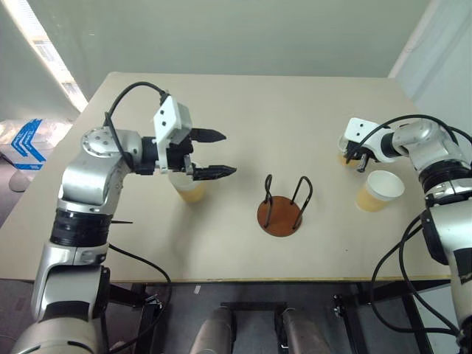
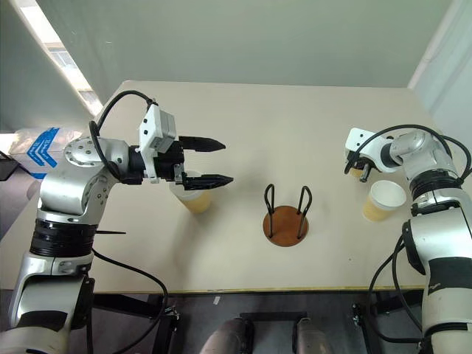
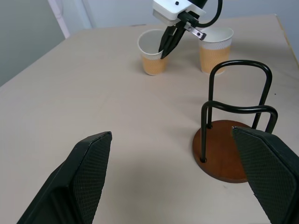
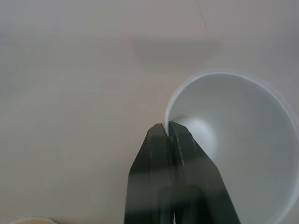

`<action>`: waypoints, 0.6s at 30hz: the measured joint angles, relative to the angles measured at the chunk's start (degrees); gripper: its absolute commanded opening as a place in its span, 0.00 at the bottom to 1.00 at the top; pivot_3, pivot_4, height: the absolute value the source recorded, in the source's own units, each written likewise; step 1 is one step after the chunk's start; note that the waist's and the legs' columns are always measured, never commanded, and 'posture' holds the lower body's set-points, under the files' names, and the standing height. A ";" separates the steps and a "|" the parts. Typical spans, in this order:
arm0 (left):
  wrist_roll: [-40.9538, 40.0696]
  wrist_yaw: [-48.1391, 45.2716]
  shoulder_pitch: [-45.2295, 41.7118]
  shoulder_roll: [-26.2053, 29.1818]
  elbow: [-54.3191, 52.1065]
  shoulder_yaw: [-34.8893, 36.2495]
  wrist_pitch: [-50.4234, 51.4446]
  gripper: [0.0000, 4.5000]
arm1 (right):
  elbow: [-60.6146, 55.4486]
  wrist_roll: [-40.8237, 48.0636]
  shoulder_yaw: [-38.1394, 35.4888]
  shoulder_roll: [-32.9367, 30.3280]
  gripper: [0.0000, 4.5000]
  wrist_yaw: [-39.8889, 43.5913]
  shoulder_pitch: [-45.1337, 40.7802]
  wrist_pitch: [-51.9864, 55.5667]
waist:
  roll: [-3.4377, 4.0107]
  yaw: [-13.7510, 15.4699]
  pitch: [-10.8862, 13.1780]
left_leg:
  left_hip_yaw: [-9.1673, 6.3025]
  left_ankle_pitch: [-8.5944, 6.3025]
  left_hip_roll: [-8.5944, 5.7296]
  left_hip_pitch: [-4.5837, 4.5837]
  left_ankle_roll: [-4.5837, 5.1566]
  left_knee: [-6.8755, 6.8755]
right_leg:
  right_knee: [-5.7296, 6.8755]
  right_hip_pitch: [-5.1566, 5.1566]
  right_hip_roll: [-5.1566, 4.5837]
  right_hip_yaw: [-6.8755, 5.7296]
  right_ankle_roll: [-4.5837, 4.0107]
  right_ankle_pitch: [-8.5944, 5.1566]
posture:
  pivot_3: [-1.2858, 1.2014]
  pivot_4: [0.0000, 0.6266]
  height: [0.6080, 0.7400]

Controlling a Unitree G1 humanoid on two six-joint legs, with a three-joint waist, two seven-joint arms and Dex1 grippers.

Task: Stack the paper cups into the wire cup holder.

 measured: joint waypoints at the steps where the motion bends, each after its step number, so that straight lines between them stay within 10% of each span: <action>1: 0.02 -0.19 0.01 0.00 0.06 -0.03 -0.03 1.00 | -0.06 0.02 -0.09 -0.15 0.00 0.21 0.00 -0.18 | 0.00 0.00 0.00 | 0.00 0.00 0.00 0.00 0.00 0.00 | 0.00 0.00 0.00 0.00 -0.01 0.00 | 0.52 0.24 1.00; 8: -0.04 -1.28 0.87 1.35 0.37 -0.02 -0.04 1.00 | -11.48 4.71 -4.34 -5.05 0.00 11.22 1.48 1.56 | 0.03 -0.08 0.02 | 0.02 -0.02 0.01 -0.03 -0.05 -0.06 | -0.04 -0.02 0.02 -0.01 -0.08 -0.05 | 0.52 0.24 1.00; 18: -2.83 -6.30 3.50 5.06 0.19 0.30 1.30 1.00 | -76.68 30.88 -11.05 -15.52 0.00 32.66 11.14 44.15 | 0.01 -0.29 0.01 | -0.01 0.39 0.14 -0.03 -0.85 -0.05 | -0.05 0.03 0.18 -0.08 -0.83 -0.60 | 0.52 0.24 1.00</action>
